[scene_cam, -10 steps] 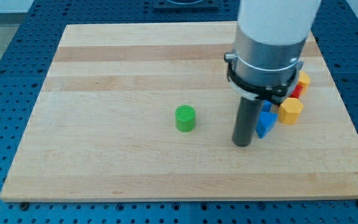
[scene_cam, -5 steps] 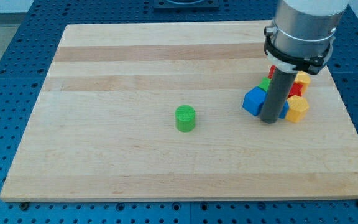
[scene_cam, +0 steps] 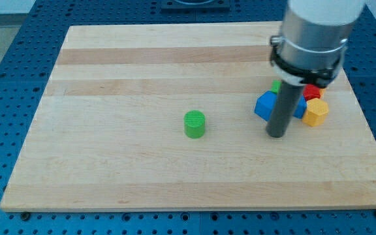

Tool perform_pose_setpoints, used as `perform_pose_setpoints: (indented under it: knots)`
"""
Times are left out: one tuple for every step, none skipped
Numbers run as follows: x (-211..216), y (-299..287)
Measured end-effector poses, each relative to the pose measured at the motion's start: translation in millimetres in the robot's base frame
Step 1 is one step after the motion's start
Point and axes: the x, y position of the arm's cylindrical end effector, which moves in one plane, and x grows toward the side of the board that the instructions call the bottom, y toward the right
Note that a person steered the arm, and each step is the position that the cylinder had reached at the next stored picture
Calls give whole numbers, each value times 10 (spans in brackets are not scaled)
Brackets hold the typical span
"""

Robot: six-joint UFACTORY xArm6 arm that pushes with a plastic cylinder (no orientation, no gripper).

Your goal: Push the blue triangle into the group of the blocks

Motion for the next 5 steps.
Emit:
perform_pose_setpoints:
  knots:
    - [-7,-151]
    - [-141,-88]
    - [-131,73]
    - [-150,193]
    - [-339,193]
